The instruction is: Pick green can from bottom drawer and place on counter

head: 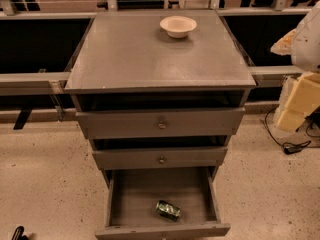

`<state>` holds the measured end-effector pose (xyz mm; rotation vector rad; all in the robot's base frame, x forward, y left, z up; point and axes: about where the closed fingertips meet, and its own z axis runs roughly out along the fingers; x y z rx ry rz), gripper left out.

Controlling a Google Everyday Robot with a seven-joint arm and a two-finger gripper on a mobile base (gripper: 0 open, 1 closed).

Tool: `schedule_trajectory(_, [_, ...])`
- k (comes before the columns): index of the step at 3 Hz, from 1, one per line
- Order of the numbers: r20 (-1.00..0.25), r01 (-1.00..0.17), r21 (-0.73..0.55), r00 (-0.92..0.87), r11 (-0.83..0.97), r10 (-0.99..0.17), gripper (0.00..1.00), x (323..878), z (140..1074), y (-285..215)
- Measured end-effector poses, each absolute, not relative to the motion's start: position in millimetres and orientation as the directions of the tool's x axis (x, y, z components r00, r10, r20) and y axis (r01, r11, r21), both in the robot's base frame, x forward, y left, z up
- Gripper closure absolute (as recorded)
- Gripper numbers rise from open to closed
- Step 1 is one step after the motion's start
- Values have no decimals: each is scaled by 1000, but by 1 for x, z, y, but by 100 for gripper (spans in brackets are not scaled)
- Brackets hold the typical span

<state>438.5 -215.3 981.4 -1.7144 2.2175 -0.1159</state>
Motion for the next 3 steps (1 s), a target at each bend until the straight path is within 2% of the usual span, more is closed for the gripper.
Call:
schedule_trajectory(2, [-247,-943,-231,-181,240,-952,0,443,972,-207])
schedule_trajectory(3, [-346,-953,-152,-196,262,-917,0,443,939,-177])
